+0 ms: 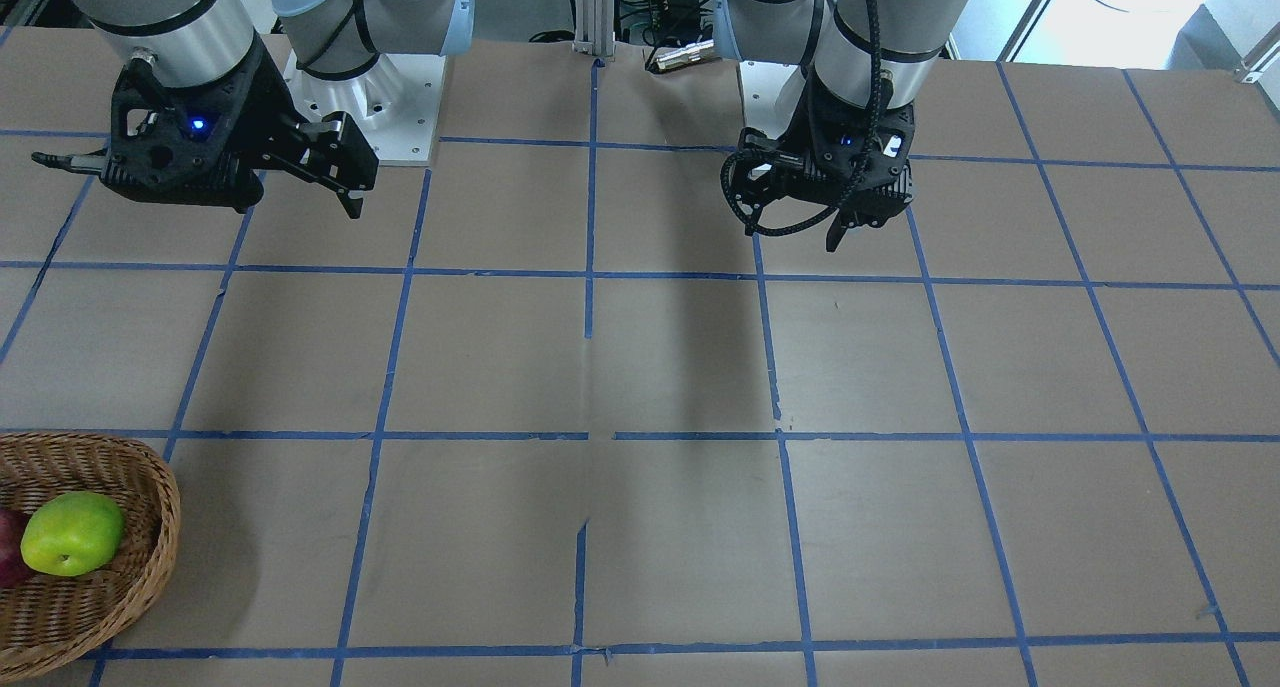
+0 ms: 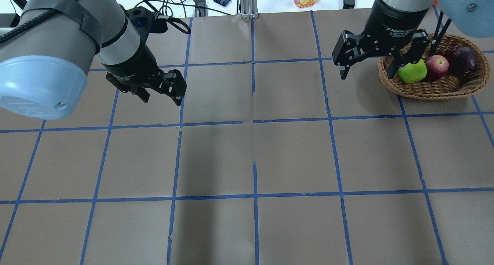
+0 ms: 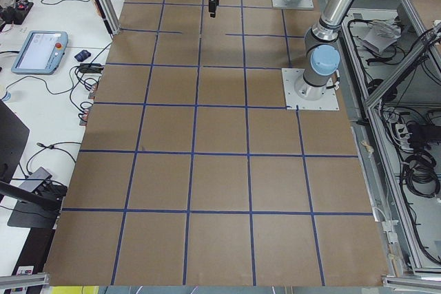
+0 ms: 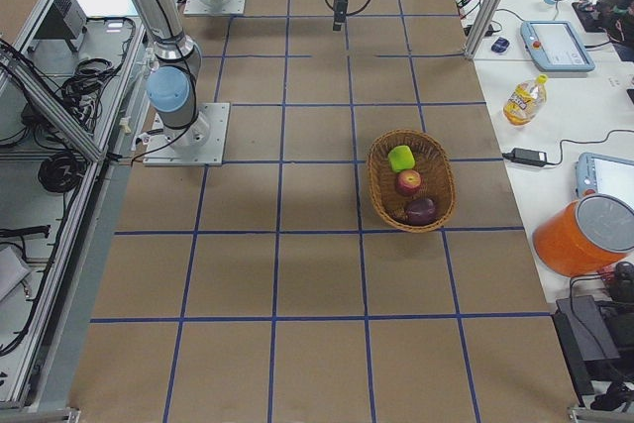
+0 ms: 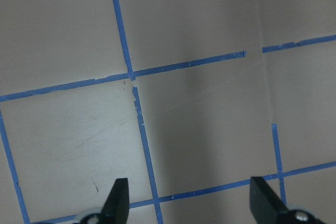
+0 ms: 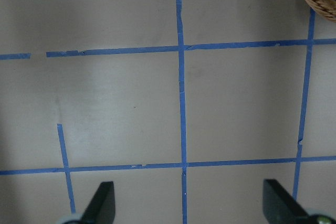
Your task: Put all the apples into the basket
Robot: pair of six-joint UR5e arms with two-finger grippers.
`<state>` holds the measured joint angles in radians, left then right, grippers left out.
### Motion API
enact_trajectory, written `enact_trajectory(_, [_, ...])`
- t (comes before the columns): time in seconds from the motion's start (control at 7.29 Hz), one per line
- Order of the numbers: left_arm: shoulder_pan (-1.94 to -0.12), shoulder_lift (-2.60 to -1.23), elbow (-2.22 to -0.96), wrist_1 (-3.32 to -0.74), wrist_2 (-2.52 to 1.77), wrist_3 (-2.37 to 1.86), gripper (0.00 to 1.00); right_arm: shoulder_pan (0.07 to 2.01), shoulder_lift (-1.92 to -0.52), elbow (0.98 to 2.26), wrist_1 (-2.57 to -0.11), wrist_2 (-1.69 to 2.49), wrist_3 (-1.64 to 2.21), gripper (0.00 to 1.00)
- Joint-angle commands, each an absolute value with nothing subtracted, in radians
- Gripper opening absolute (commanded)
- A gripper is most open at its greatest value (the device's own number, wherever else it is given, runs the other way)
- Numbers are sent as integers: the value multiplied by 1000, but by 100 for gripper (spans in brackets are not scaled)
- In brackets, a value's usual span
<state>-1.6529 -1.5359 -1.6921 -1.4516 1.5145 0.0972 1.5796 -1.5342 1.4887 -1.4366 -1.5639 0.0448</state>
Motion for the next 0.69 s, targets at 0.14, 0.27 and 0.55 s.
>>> enact_trajectory(0.14, [-1654,-1531,-1678,-1463,1529,112,84,1582,-1543,1531,-1448,-1565,55,100])
enact_trajectory(0.27, [-1649,-1523,-1681,-1463,1534,162,83,1582,-1551,1543,-1450,-1565,55,100])
enact_trajectory(0.55, [-1652,-1519,-1690,-1462,1551,166,85,1577,-1555,1543,-1453,-1565,55,100])
